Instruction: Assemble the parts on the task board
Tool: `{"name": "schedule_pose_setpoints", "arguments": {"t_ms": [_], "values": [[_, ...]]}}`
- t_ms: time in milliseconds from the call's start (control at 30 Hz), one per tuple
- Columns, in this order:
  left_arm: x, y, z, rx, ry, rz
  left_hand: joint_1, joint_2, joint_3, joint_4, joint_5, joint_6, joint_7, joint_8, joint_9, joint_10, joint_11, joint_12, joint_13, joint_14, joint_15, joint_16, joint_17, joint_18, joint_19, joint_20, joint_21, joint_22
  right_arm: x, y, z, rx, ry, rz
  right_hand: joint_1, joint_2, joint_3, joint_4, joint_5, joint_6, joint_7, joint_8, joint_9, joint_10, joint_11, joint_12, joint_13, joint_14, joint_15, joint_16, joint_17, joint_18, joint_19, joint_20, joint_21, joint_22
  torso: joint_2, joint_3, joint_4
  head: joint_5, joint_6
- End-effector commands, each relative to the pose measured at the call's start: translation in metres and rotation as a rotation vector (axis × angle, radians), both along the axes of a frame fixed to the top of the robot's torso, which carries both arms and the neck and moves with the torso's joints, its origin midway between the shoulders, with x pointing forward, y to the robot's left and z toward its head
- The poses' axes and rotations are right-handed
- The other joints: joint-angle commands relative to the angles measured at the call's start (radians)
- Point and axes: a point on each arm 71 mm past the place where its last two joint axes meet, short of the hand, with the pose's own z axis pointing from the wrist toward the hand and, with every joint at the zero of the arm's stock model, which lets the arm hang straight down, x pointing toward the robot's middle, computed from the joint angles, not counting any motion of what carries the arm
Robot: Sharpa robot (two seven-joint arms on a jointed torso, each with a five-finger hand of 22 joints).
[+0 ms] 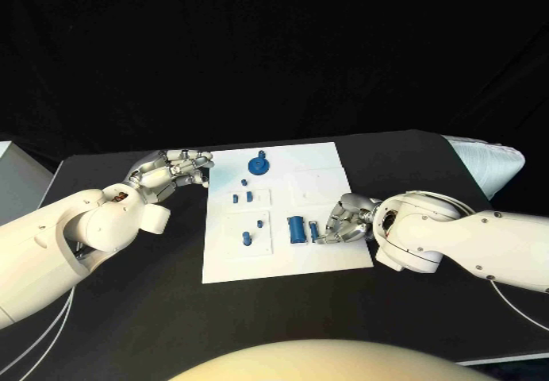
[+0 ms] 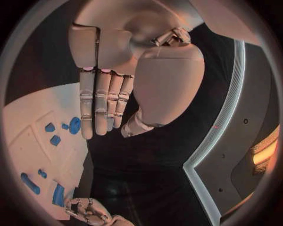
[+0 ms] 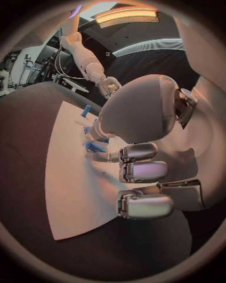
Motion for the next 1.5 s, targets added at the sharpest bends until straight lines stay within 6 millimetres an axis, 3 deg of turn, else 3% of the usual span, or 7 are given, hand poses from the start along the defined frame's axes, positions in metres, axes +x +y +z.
{"name": "schedule_pose_setpoints", "arguments": {"t_ms": [33, 400, 500, 667, 1267, 1367, 1500], "values": [[-0.001, -0.003, 0.0, -0.008, -0.008, -0.02, -0.001, 0.008, 0.002, 0.005, 0.006, -0.003, 0.002, 0.004, -0.001, -0.007, 0.003, 0.005, -0.001, -0.001, 0.006, -0.004, -0.002, 0.013, 0.007, 0.003, -0.006, -0.001, -0.001, 0.002, -0.001, -0.006, 0.001, 0.042, 0.019, 0.007, -0.006, -0.001, -0.004, 0.01, -0.001, 0.006, 0.002, 0.081, -0.009, 0.003, 0.229, 0.104, -0.007, 0.004, 0.263, -0.018, 0.085, -0.01, 0.006, 0.239, 0.0, -0.0006, 0.0008, -0.002, 0.0], [-0.001, -0.003, 0.0, -0.008, -0.007, -0.021, -0.001, 0.008, 0.002, 0.005, 0.006, -0.003, 0.002, 0.004, -0.001, -0.007, 0.003, 0.005, -0.001, -0.001, 0.006, -0.004, -0.002, 0.013, 0.007, 0.003, -0.006, -0.001, 0.003, 0.005, -0.005, -0.02, -0.01, 0.029, 0.037, 0.032, -0.005, 0.003, 0.002, 0.017, -0.005, 0.012, 0.003, 0.081, -0.013, 0.003, 0.228, 0.104, -0.009, 0.004, 0.263, -0.018, 0.085, -0.012, 0.006, 0.239, 0.0, -0.0019, 0.0013, -0.002, -0.003], [-0.001, -0.004, 0.0, -0.009, -0.007, -0.022, -0.001, 0.008, 0.002, 0.005, 0.006, -0.003, 0.002, 0.004, -0.001, -0.007, 0.003, 0.005, -0.001, -0.001, 0.006, -0.004, -0.002, 0.013, 0.007, 0.003, -0.006, -0.001, 0.007, 0.004, -0.006, -0.025, -0.019, 0.011, 0.04, 0.048, -0.003, 0.003, 0.015, 0.019, -0.008, 0.016, 0.003, 0.081, -0.015, 0.003, 0.229, 0.104, -0.011, 0.004, 0.263, -0.019, 0.085, -0.014, 0.007, 0.239, 0.0, -0.0024, 0.0015, -0.002, -0.004], [-0.001, -0.004, 0.0, -0.009, -0.007, -0.024, 0.001, 0.008, 0.002, 0.004, 0.006, -0.003, 0.002, 0.004, -0.001, -0.007, 0.003, 0.006, -0.001, -0.002, 0.006, -0.004, -0.002, 0.013, 0.007, 0.003, -0.006, -0.001, 0.011, 0.001, -0.01, -0.034, -0.023, -0.011, 0.043, 0.055, -0.004, 0.003, 0.032, 0.02, -0.01, 0.019, 0.004, 0.082, -0.017, 0.005, 0.23, 0.104, -0.013, 0.004, 0.263, -0.019, 0.085, -0.015, 0.008, 0.239, 0.0, -0.002, 0.0027, 0.0, -0.005], [-0.001, -0.004, 0.0, -0.006, -0.003, -0.027, 0.023, 0.014, 0.011, -0.01, 0.011, -0.002, 0.002, 0.007, -0.002, -0.007, 0.002, 0.008, -0.002, -0.003, 0.004, -0.007, -0.003, 0.013, 0.009, 0.0, -0.002, 0.004, 0.011, 0.004, -0.019, -0.062, 0.037, 0.028, 0.081, 0.033, -0.014, -0.006, 0.032, 0.014, -0.012, 0.024, 0.005, 0.081, -0.019, 0.003, 0.229, 0.104, -0.014, 0.004, 0.263, -0.017, 0.084, -0.017, 0.0, 0.237, 0.0, -0.0007, 0.0005, 0.002, -0.005], [-0.001, -0.004, 0.0, -0.006, -0.003, -0.028, 0.026, 0.016, 0.012, -0.013, 0.011, -0.002, 0.002, 0.007, -0.002, -0.007, 0.001, 0.008, -0.003, -0.003, 0.004, -0.008, -0.003, 0.013, 0.009, -0.001, 0.0, 0.006, 0.01, 0.005, -0.021, -0.068, 0.05, 0.036, 0.121, 0.032, -0.008, -0.005, -0.044, 0.012, -0.011, 0.026, 0.002, 0.08, -0.018, 0.001, 0.228, 0.104, -0.014, 0.004, 0.263, -0.017, 0.082, -0.017, -0.006, 0.236, 0.0, -0.0007, 0.0012, 0.002, -0.005], [-0.001, -0.003, 0.0, -0.005, -0.002, -0.028, 0.028, 0.017, 0.014, -0.015, 0.011, -0.002, 0.003, 0.007, -0.002, -0.006, 0.002, 0.008, -0.003, -0.003, 0.003, -0.008, -0.003, 0.013, 0.009, -0.001, 0.001, 0.007, 0.008, 0.006, -0.022, -0.07, 0.058, 0.045, 0.146, 0.021, -0.006, -0.009, -0.044, 0.011, -0.01, 0.026, -0.001, 0.079, -0.017, 0.0, 0.228, 0.104, -0.013, 0.004, 0.263, -0.017, 0.082, -0.016, -0.006, 0.236, 0.0, -0.0007, 0.0004, 0.002, -0.005]]}}
